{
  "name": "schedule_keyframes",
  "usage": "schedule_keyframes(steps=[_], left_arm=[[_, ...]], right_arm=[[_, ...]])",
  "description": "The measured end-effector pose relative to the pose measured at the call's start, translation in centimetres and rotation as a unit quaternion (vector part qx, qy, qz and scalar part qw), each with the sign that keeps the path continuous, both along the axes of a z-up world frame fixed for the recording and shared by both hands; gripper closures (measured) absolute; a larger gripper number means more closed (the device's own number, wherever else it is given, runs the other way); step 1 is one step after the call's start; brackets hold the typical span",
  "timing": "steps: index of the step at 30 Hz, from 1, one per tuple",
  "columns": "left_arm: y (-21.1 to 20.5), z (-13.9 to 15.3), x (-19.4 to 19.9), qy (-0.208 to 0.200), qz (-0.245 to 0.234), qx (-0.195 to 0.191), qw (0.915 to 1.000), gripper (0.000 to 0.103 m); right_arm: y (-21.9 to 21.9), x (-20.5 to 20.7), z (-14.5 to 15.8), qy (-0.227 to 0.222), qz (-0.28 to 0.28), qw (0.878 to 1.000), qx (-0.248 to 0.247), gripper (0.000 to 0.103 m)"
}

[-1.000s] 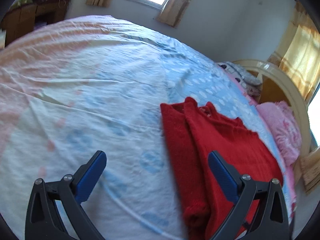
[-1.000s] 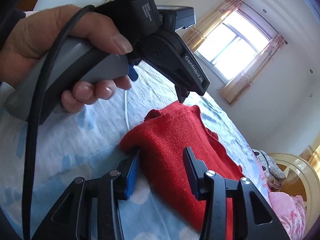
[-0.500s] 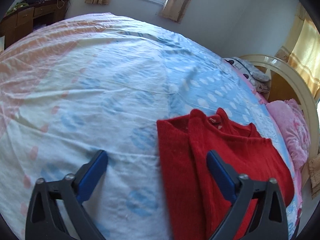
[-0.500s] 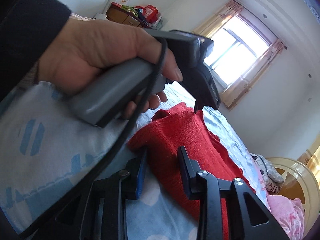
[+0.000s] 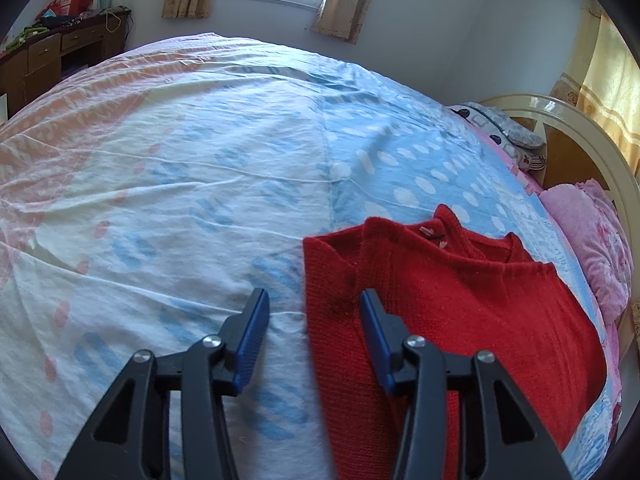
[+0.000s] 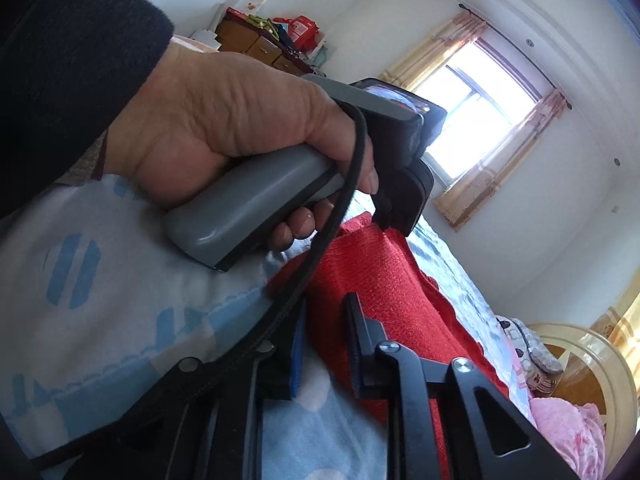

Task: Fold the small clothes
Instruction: 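Close the left tool on the sweater side edge beside the right tool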

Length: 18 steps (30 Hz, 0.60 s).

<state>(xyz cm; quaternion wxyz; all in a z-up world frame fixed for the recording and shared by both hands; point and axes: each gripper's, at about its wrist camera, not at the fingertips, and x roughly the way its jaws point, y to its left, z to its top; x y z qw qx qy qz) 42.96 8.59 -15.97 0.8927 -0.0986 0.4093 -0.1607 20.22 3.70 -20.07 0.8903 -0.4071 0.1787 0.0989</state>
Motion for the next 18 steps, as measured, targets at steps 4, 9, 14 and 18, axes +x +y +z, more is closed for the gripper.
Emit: schedule_keyframes(steps=[4,9,14,18], left_arm=[[0.0,-0.1,0.1,0.001,0.000,-0.003,1.0000,0.053],[-0.1,-0.2,0.0,0.001,0.000,-0.001,1.0000,0.053],[-0.1,-0.2,0.0,0.000,-0.001,-0.003,1.0000,0.054],[0.8,-0.7,0.4,0.016,-0.011,-0.041,0.9990,0.088]], right_arm=[[-0.4,0.6,0.6,0.016,-0.001,1.000,0.010,0.085],[-0.8,1.6,1.4,0.029,-0.015,0.999,0.024,0.085],[0.2,1.3,0.9,0.015,-0.011,1.000,-0.003,0.090],[-0.2,1.6,1.5,0.036,-0.007,0.999,0.015,0.095]])
